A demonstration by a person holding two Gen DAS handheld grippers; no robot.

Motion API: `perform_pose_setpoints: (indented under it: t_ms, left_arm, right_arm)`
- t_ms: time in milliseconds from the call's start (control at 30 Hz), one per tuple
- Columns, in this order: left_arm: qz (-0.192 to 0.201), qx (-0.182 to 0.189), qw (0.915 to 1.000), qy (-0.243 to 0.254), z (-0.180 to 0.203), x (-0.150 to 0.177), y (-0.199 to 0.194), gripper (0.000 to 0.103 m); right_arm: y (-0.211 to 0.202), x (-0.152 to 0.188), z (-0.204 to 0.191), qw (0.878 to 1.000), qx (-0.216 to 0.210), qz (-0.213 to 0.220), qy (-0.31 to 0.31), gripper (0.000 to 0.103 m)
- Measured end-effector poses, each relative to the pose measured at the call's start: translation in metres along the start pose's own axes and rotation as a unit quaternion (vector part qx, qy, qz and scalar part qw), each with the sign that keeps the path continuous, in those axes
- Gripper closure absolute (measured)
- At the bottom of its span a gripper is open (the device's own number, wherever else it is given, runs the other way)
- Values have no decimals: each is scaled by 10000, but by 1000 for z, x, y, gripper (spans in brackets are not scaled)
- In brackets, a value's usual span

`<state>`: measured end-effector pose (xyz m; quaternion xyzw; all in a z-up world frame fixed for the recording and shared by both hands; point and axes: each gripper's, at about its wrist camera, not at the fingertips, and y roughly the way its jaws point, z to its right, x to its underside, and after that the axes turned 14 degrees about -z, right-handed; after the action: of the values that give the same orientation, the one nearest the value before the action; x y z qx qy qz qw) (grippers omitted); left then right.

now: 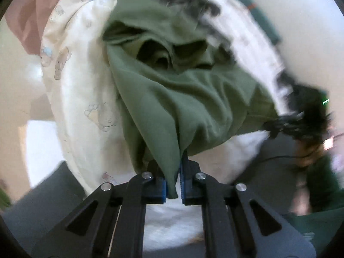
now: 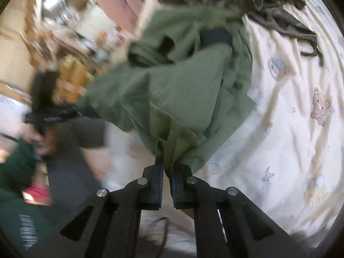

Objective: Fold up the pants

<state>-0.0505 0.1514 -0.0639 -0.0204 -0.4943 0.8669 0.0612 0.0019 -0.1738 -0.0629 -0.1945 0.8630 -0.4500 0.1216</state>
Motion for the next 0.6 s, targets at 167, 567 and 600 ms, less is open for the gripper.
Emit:
perform_pose_setpoints:
  t_ms: [167, 567, 600]
  left_arm:
    - [-726, 332, 9948, -636, -29, -9, -2, 92]
    - [-41, -1475, 9886, -296, 25, -12, 23, 56]
    - [-209, -1564, 9875, -62, 35, -20, 49, 56]
  right_arm:
    - [8, 8, 32, 9904, -584, -673, 1060, 94]
    - [34, -4, -32, 9960, 790, 128, 394, 74]
    - [46, -10, -31, 9954, 856, 127, 403, 74]
